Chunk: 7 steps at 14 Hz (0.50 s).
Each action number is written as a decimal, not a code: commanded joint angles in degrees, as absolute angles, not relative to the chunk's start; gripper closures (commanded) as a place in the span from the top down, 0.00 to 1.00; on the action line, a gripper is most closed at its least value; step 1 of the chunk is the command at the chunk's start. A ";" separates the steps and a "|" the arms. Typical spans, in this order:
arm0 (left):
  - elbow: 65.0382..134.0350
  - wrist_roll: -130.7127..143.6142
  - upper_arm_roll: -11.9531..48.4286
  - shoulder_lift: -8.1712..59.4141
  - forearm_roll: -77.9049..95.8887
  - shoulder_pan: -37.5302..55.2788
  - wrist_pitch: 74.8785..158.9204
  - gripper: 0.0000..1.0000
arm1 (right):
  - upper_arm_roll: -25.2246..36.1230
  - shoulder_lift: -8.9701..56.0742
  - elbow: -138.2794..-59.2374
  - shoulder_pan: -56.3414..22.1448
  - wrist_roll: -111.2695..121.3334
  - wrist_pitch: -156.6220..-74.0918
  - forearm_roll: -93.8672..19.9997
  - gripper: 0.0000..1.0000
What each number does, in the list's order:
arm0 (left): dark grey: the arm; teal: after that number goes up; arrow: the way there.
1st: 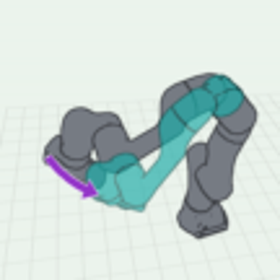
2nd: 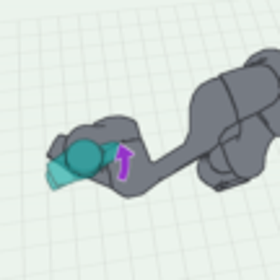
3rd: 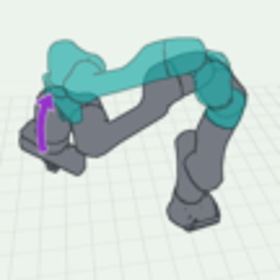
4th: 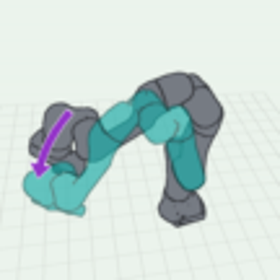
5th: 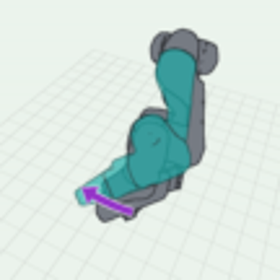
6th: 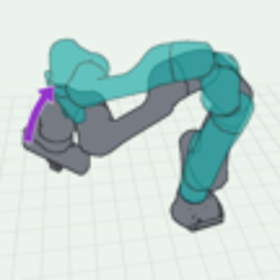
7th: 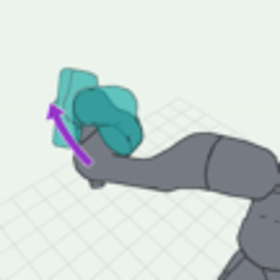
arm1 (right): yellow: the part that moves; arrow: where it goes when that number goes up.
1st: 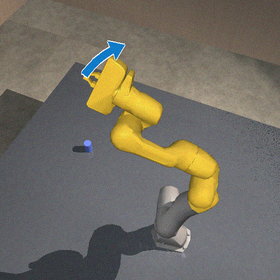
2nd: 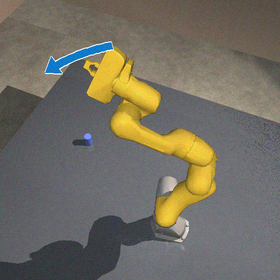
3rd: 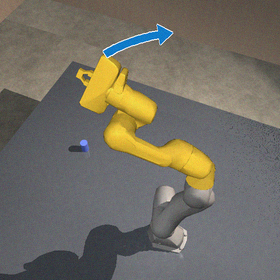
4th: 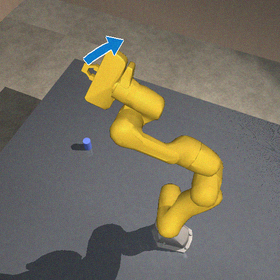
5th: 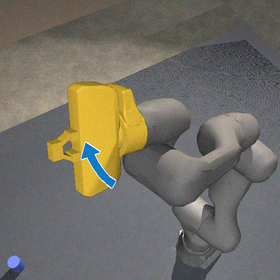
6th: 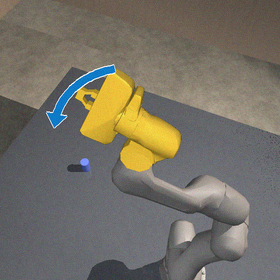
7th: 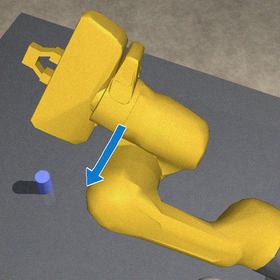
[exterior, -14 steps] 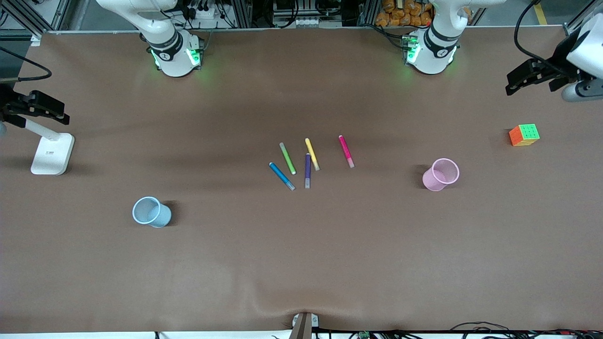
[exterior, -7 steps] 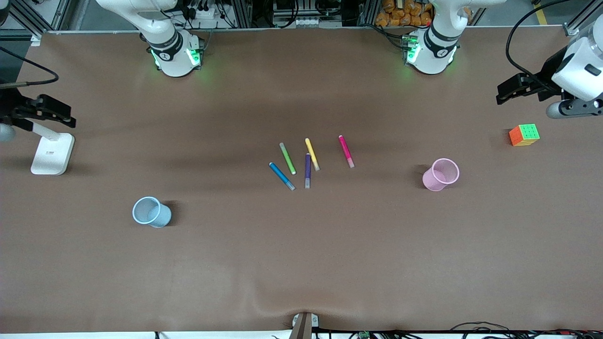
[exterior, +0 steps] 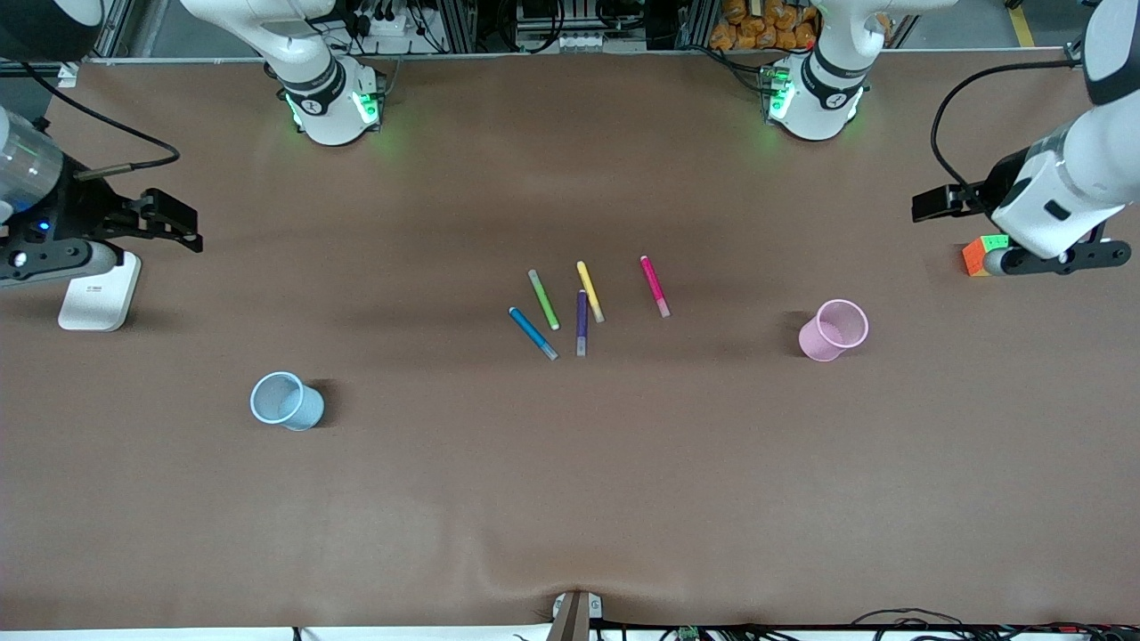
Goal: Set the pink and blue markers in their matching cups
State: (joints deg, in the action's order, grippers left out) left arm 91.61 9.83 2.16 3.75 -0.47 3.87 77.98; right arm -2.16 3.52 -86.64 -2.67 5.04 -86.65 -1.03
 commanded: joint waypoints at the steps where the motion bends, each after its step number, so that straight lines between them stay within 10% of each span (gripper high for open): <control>1: 90.09 10.11 2.28 3.96 -0.79 4.57 76.38 1.00 | -2.37 2.90 -88.41 -3.51 4.39 -88.50 -1.76 1.00; 7: 90.00 10.11 3.16 8.87 0.96 5.62 76.46 1.00 | -2.37 7.37 -91.49 -12.38 4.48 -97.90 -3.34 1.00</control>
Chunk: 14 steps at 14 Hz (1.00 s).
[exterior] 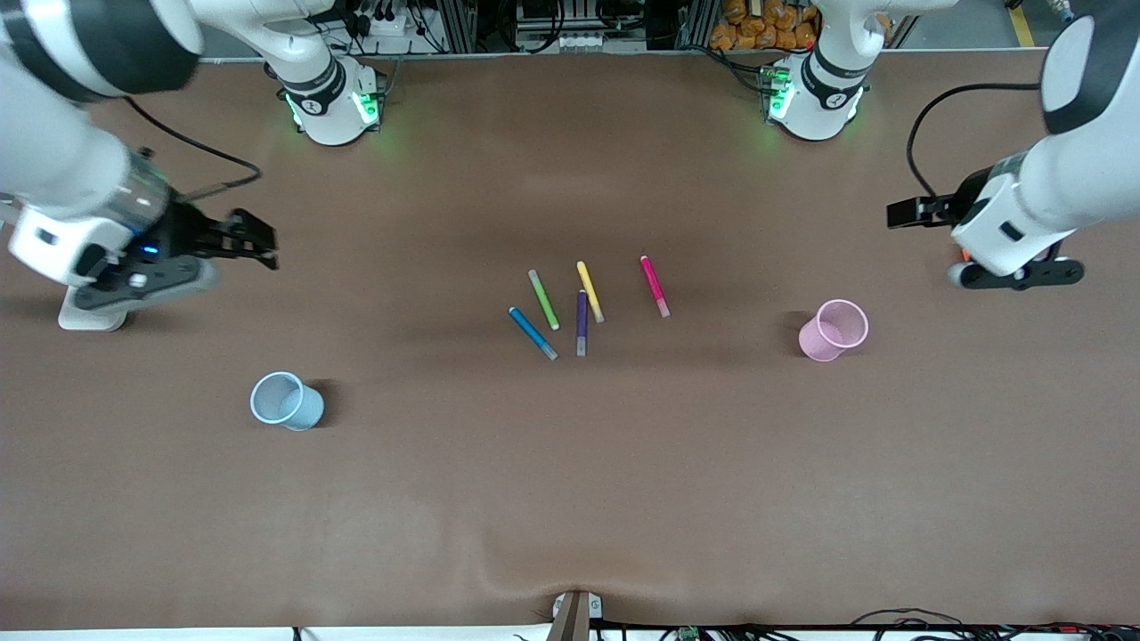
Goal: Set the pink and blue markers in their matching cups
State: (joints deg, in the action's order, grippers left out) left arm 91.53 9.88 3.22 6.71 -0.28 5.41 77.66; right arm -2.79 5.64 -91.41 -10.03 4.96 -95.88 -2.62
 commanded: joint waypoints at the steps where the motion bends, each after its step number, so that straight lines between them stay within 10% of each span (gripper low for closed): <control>1: 90.17 10.54 3.16 9.14 3.14 5.45 76.38 1.00 | -2.46 8.95 -91.49 -13.78 4.40 -98.95 -3.34 1.00; 14: 88.78 17.67 3.16 12.04 7.29 7.29 76.46 1.00 | -5.45 24.24 -98.09 -26.54 3.17 -122.68 -4.92 1.00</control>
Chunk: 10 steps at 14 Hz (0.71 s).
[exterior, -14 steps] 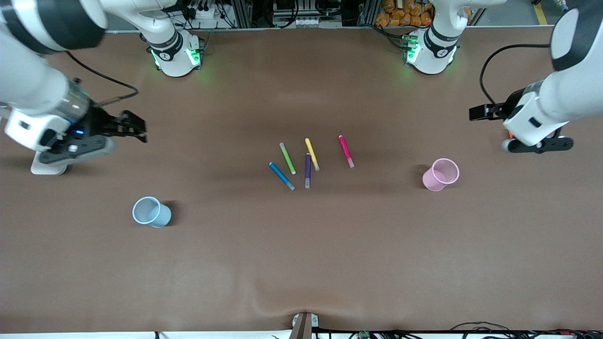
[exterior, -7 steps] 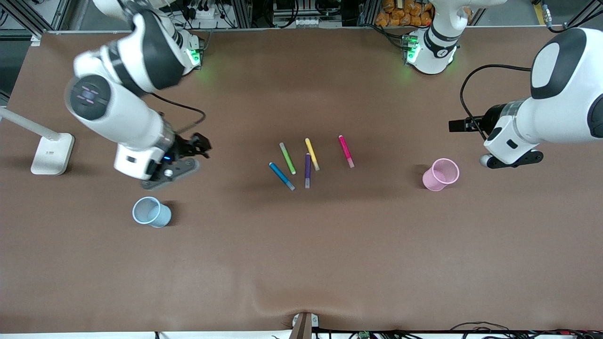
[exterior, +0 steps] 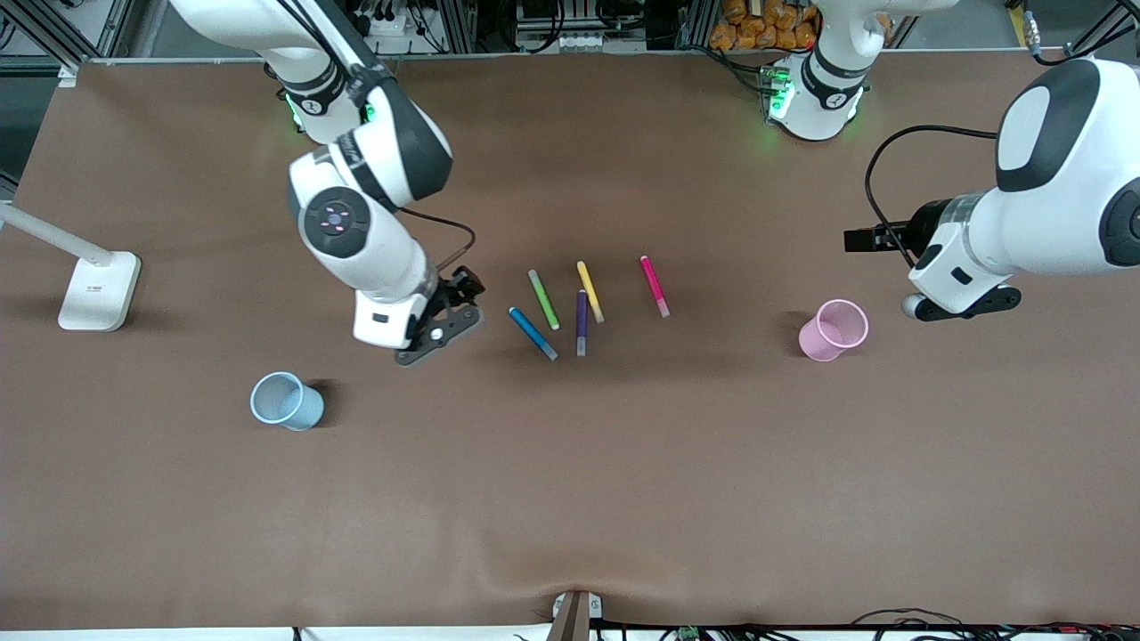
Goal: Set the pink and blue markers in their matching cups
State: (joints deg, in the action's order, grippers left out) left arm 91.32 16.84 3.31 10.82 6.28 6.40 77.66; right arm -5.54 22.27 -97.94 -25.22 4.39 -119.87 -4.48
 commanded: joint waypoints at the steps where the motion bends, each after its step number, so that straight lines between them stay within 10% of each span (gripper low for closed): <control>1: 88.07 18.28 3.16 13.00 7.90 7.29 76.46 1.00 | -5.45 25.39 -98.00 -27.94 2.82 -124.61 -4.75 1.00; 10: 87.45 23.64 3.34 20.56 9.84 9.67 76.55 1.00 | -5.27 37.44 -96.94 -32.70 -1.14 -138.25 0.53 1.00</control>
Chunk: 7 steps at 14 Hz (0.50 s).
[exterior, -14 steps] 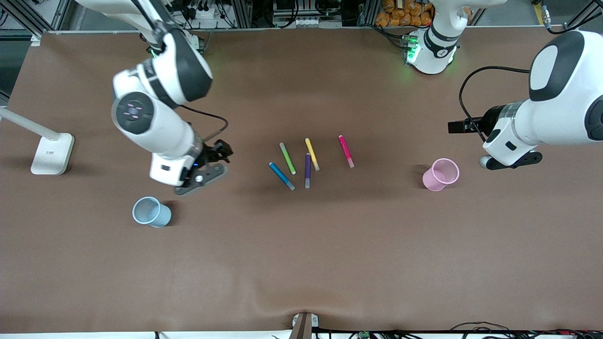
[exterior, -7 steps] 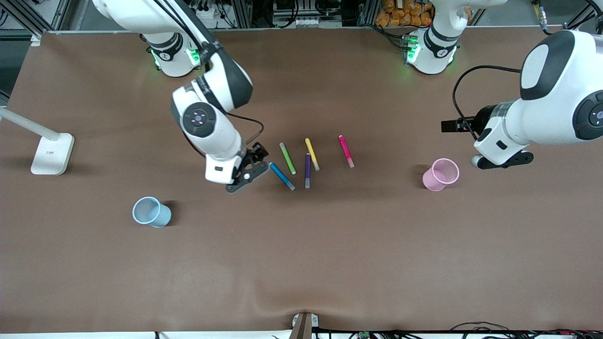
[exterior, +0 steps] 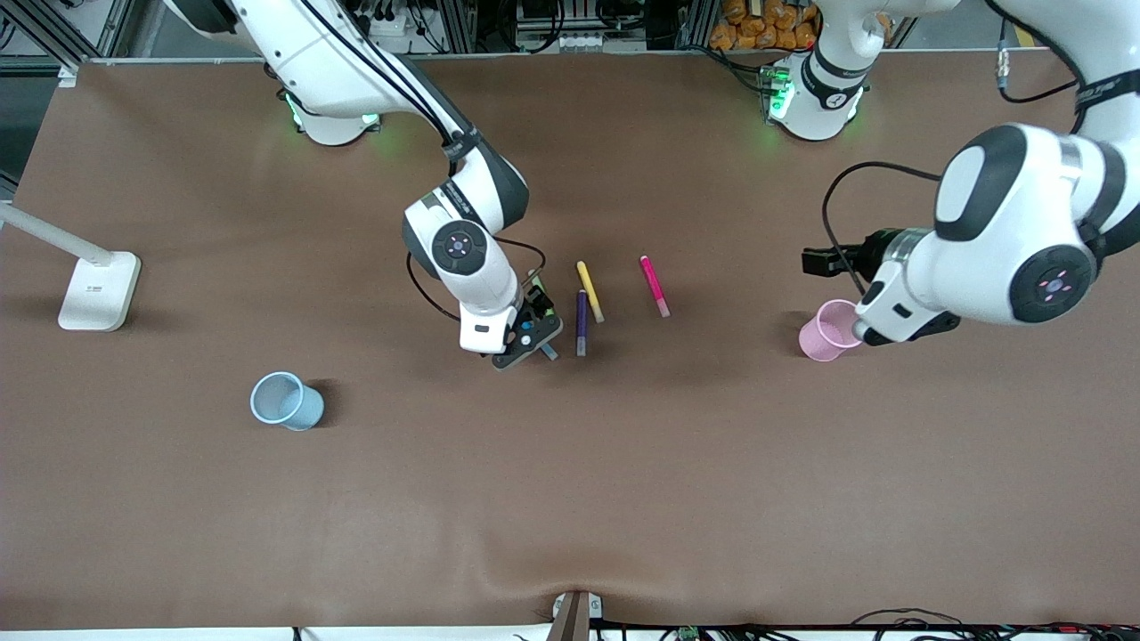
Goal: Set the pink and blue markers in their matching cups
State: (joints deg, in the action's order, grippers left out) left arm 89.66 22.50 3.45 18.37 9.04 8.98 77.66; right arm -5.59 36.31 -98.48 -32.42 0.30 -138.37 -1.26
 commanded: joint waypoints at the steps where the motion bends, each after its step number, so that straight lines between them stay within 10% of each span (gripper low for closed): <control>1: 87.36 23.73 3.34 21.44 9.67 10.71 76.55 1.00 | -5.27 37.96 -96.94 -32.78 -1.14 -138.34 0.61 1.00; 7: 83.76 23.82 3.08 24.79 9.49 10.81 76.73 1.00 | -5.19 40.78 -96.94 -33.13 -2.20 -141.86 0.70 0.98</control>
State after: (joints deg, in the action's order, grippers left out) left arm 86.99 22.74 3.37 23.63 9.04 10.88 77.76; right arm -5.49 39.31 -98.14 -32.46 0.05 -141.42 -0.78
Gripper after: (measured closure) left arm 0.000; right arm 0.013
